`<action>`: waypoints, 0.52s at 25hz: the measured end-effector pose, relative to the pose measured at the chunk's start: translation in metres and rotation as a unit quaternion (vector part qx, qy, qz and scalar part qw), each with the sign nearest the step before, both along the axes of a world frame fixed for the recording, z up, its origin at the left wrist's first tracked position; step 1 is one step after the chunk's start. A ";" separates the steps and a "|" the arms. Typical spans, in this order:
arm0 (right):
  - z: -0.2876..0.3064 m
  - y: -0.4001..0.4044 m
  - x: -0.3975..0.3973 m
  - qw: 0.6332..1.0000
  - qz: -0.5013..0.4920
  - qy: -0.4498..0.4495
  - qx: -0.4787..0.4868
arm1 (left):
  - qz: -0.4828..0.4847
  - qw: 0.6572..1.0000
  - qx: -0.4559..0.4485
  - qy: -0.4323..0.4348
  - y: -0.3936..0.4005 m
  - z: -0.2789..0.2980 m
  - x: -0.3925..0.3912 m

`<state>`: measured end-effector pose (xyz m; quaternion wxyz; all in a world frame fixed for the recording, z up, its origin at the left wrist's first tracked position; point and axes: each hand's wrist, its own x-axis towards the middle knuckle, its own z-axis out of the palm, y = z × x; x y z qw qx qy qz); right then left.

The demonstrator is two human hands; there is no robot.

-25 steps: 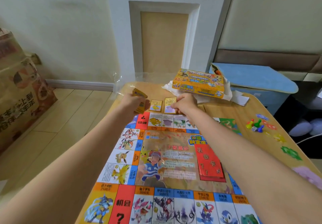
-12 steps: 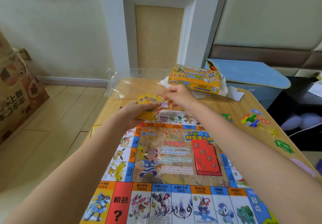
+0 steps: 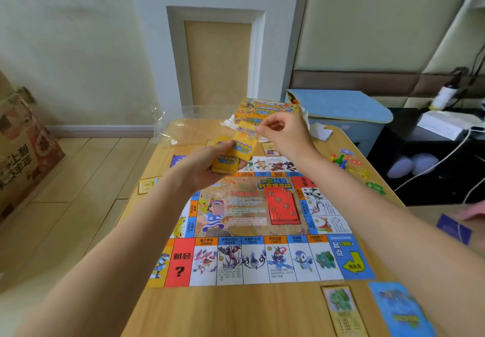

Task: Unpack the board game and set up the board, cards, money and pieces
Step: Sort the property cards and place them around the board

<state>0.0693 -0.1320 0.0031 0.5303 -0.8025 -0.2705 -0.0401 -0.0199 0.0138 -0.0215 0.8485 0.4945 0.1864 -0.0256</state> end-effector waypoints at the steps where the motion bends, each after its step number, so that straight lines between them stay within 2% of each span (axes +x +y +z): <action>1: 0.003 -0.005 -0.001 1.000 -0.015 -0.001 0.025 | 0.010 1.000 -0.023 -0.006 -0.004 0.003 -0.003; 2: 0.004 -0.010 -0.003 0.998 -0.035 -0.018 0.051 | 0.018 0.999 -0.037 -0.011 -0.006 0.006 -0.007; 3: 0.004 -0.016 -0.005 0.992 -0.055 -0.097 0.052 | 0.023 0.999 -0.041 -0.014 -0.008 0.008 -0.009; 4: 0.000 -0.020 -0.009 0.972 -0.052 -0.229 0.020 | 0.027 0.999 -0.039 -0.016 -0.010 0.008 -0.011; 5: -0.005 -0.022 -0.015 0.930 -0.014 -0.365 -0.035 | 0.030 0.999 -0.034 -0.019 -0.013 0.009 -0.013; 6: -0.014 -0.022 -0.021 0.881 0.036 -0.463 -0.087 | 0.033 0.999 -0.025 -0.022 -0.017 0.010 -0.015; 7: -0.023 -0.023 -0.027 0.851 0.079 -0.504 -0.126 | 0.032 0.999 0.000 -0.019 -0.020 0.012 -0.017; 8: -0.030 -0.025 -0.031 0.846 0.113 -0.499 -0.151 | 0.028 0.999 0.042 -0.010 -0.022 0.013 -0.019; 9: -0.034 -0.027 -0.034 0.861 0.137 -0.461 -0.163 | 0.024 0.996 0.085 0.000 -0.023 0.013 -0.022; 11: -0.031 -0.033 -0.036 0.916 0.152 -0.341 -0.143 | 0.029 0.991 0.131 0.018 -0.019 0.014 -0.028; 13: -0.019 -0.038 -0.033 0.962 0.087 -0.245 -0.081 | 0.033 0.989 0.140 0.030 -0.016 0.016 -0.030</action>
